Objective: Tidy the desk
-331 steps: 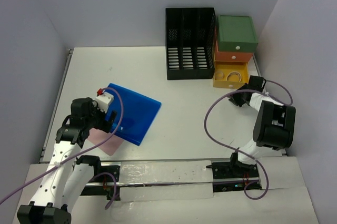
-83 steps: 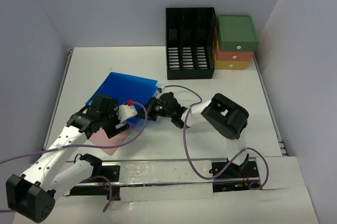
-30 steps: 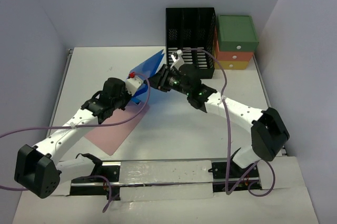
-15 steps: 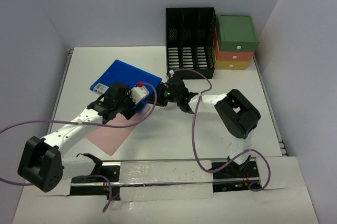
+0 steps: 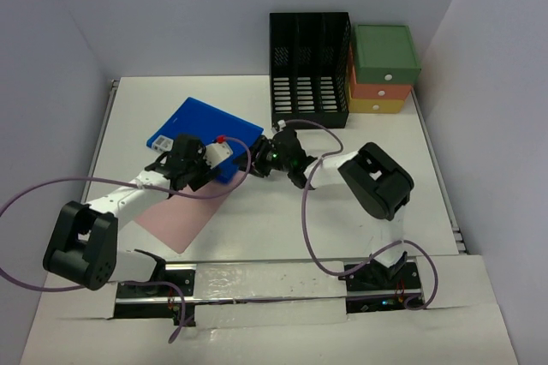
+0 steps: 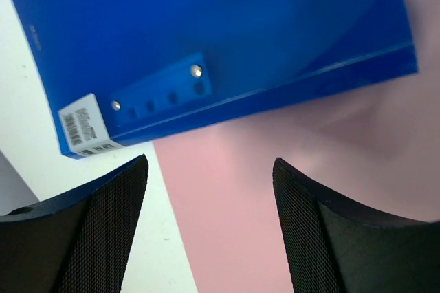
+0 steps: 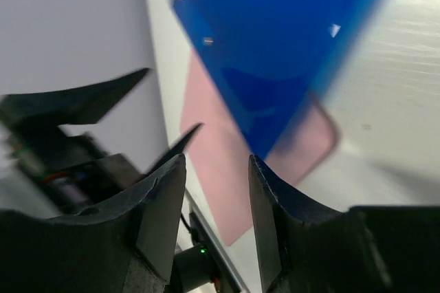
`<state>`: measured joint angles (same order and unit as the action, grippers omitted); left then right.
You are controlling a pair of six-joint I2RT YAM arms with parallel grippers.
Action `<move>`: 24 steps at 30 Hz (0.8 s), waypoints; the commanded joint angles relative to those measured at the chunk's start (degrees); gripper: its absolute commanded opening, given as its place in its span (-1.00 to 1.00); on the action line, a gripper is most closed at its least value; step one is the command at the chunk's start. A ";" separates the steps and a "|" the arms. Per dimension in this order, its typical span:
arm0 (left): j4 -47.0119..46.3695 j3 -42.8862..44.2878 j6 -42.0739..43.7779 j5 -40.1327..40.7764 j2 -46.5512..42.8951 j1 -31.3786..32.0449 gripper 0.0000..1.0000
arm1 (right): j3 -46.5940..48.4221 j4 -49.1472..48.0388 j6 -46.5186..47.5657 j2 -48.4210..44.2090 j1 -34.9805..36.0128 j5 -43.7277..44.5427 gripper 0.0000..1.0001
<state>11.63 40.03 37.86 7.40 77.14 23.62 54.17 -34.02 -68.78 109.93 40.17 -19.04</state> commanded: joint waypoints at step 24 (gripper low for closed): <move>-5.91 1.62 -1.29 -0.46 5.91 -0.68 0.57 | 4.47 -8.34 -6.02 9.88 3.33 -0.92 -0.07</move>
<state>8.29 40.23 37.52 7.29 83.22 23.18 55.98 -39.81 -73.94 118.85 43.00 -19.77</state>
